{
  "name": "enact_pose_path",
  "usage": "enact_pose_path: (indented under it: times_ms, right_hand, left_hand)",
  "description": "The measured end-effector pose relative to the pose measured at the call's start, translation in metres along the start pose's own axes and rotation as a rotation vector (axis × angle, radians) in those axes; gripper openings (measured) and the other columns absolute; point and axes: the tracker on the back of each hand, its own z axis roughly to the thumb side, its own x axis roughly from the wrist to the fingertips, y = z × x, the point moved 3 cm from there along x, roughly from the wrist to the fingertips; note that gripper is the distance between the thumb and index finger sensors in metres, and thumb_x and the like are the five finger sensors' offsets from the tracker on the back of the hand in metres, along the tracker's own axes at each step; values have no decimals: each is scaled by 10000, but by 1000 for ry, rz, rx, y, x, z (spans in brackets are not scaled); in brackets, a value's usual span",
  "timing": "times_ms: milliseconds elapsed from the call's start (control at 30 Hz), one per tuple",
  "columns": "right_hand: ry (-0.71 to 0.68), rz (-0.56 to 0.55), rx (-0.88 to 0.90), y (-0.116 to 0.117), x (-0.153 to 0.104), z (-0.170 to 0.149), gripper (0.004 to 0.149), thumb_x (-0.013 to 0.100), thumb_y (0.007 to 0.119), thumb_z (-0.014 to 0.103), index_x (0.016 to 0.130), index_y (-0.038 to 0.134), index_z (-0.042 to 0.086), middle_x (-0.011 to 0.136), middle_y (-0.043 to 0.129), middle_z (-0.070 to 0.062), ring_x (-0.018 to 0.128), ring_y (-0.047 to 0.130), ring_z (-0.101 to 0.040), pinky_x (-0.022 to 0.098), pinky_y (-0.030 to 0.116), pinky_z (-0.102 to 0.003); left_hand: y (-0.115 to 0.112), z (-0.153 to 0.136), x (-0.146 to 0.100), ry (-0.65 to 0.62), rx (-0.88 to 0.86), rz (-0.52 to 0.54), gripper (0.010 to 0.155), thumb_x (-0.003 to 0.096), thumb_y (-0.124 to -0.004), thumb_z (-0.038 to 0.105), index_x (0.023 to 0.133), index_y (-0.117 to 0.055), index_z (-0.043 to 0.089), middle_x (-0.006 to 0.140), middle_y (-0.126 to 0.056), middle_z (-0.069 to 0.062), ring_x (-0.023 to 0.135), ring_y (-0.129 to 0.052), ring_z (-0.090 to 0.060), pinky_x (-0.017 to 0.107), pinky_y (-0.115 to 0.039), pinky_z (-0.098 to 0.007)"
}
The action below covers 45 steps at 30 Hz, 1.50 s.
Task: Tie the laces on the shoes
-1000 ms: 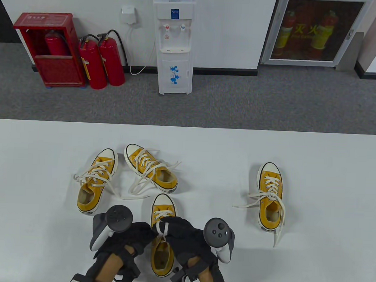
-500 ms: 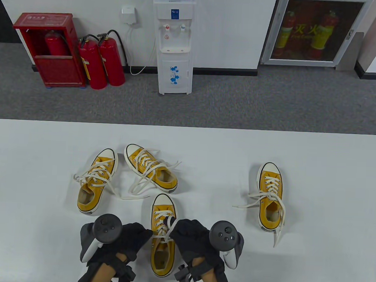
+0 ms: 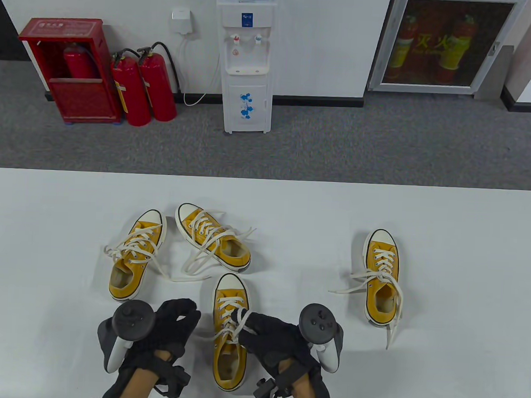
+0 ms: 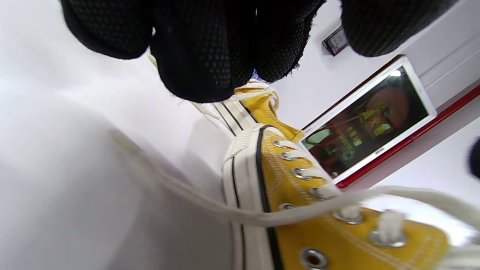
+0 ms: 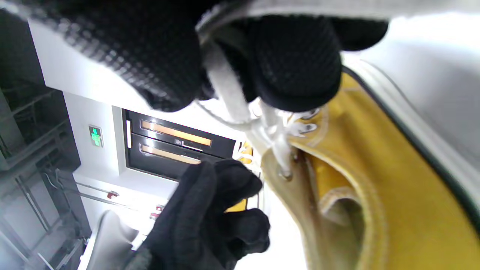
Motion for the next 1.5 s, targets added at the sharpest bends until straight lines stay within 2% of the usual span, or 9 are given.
enact_pose_path:
  times_ms: [133, 267, 467, 667, 767, 1033, 1167, 1267, 1500]
  right_hand:
    - [-34, -3, -52, 4, -1, 5, 490, 422, 844, 230, 910, 827, 178, 765, 884, -10, 629, 949, -241, 657, 623, -617]
    - [-68, 28, -123, 11, -1, 12, 512, 420, 819, 166, 932, 794, 172, 806, 839, -33, 625, 933, -271, 633, 651, -602]
    - [-147, 32, -271, 25, -5, 23, 512, 416, 807, 114, 923, 808, 183, 864, 785, -55, 597, 918, -272, 621, 653, -592]
    - [-257, -14, -452, 36, -12, 40, 497, 415, 802, 103, 897, 848, 214, 887, 767, -53, 578, 899, -266, 618, 639, -586]
    - [-284, -45, -511, 39, -15, 44, 475, 414, 803, 104, 876, 867, 198, 889, 766, -54, 575, 898, -264, 622, 637, -585]
    - [-277, -53, -544, 37, -15, 44, 432, 418, 802, 103, 826, 916, 189, 906, 754, -54, 580, 892, -265, 630, 620, -588]
    - [-271, -34, -551, 38, -14, 44, 430, 418, 800, 105, 821, 927, 180, 925, 737, -53, 577, 892, -263, 631, 618, -588]
    - [-259, -28, -543, 36, -13, 43, 469, 415, 799, 115, 866, 893, 210, 950, 719, -51, 567, 899, -250, 627, 630, -580]
    - [-135, -8, -297, 8, -5, 25, 459, 408, 793, 112, 848, 910, 176, 1031, 633, -76, 532, 900, -245, 615, 638, -575]
  left_hand:
    - [-1, 7, -3, -43, -29, -1, 578, 478, -734, 606, 957, -747, 284, 1038, -785, -78, 646, -983, -274, 622, -714, -600]
    - [-3, 15, -5, -93, -52, -17, 574, 480, -736, 607, 965, -737, 300, 1047, -782, -48, 698, -968, -274, 648, -696, -606]
    - [-16, 30, -11, -171, -144, -104, 564, 482, -751, 601, 982, -731, 340, 1053, -783, -33, 739, -950, -276, 671, -675, -614]
    - [-22, 39, -15, -218, -163, -139, 575, 469, -771, 626, 987, -742, 379, 1051, -792, -30, 745, -946, -279, 675, -671, -619]
    - [-24, 40, -16, -218, -162, -146, 523, 471, -787, 593, 942, -800, 367, 1009, -847, -15, 727, -965, -272, 670, -685, -616]
    - [-24, 37, -16, -194, -192, -104, 398, 482, -829, 465, 856, -891, 344, 921, -929, 4, 658, -1002, -236, 648, -729, -582]
    - [-19, 42, -16, -211, -60, -47, 378, 474, -822, 451, 818, -902, 315, 860, -960, 6, 605, -1009, -237, 632, -739, -576]
    - [-13, 37, -15, -186, -37, -7, 382, 474, -806, 452, 813, -897, 300, 843, -959, -7, 583, -1007, -240, 620, -738, -583]
    - [-3, 22, -7, -118, 84, 34, 380, 475, -802, 452, 806, -896, 289, 842, -955, -21, 584, -1006, -262, 614, -731, -601]
